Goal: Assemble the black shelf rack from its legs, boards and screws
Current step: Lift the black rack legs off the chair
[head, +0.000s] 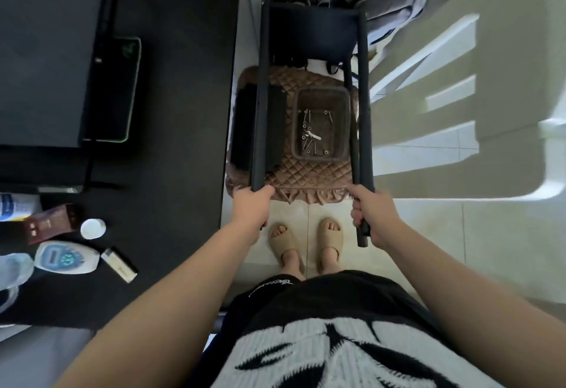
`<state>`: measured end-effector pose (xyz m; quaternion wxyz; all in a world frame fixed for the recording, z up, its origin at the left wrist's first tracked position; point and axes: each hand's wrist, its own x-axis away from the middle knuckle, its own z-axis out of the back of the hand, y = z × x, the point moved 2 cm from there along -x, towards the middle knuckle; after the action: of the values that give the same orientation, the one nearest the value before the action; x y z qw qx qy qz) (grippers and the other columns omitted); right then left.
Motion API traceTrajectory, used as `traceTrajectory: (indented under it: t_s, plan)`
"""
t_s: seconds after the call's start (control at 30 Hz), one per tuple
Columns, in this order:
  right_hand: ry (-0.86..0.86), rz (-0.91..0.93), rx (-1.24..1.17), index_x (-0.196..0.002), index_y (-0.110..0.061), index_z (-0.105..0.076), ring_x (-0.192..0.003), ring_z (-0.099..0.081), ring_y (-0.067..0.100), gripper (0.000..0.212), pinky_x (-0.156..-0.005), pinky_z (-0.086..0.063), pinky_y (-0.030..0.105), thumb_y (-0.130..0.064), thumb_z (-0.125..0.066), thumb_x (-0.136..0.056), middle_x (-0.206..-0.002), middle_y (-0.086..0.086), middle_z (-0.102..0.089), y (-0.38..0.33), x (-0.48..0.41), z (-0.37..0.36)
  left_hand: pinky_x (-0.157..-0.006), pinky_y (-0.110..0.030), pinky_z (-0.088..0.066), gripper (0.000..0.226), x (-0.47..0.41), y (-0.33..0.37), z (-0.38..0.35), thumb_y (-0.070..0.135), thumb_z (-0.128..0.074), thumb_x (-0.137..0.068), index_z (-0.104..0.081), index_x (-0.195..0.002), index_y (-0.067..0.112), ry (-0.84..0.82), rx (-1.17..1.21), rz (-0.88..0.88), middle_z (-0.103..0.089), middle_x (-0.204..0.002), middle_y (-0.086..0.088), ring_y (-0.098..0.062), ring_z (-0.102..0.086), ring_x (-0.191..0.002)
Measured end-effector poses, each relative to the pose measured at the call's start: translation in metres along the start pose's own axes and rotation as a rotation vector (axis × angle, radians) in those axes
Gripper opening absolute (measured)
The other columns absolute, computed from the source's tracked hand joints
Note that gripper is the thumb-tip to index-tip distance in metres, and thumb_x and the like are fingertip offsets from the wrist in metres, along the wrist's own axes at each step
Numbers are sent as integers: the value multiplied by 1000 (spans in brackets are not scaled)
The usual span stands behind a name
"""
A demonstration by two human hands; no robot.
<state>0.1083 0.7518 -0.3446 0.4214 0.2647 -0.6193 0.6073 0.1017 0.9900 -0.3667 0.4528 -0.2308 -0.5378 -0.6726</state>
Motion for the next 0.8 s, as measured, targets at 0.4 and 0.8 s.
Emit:
traceTrajectory:
  t_s: [0.4, 0.8]
  plan:
    - [-31, 256, 10, -76, -18, -39, -41, -28, 12, 30, -38, -30, 24, -17, -60, -98, -49, -5, -32, -33, 104, 18, -37, -20, -34, 25, 117, 24, 21, 27, -63, -90, -50, -72, 15, -9, 137, -196, -45, -58, 0, -11, -42, -47]
    - [-20, 749, -51, -69, -18, -40, -40, -31, 16, 36, -41, -27, 30, -20, -63, -97, -49, 0, -33, -94, 202, 24, -38, -26, -30, 39, 201, 83, 40, 30, -64, -87, -35, -62, 21, -88, 377, -610, -32, -52, -1, -13, -31, -42]
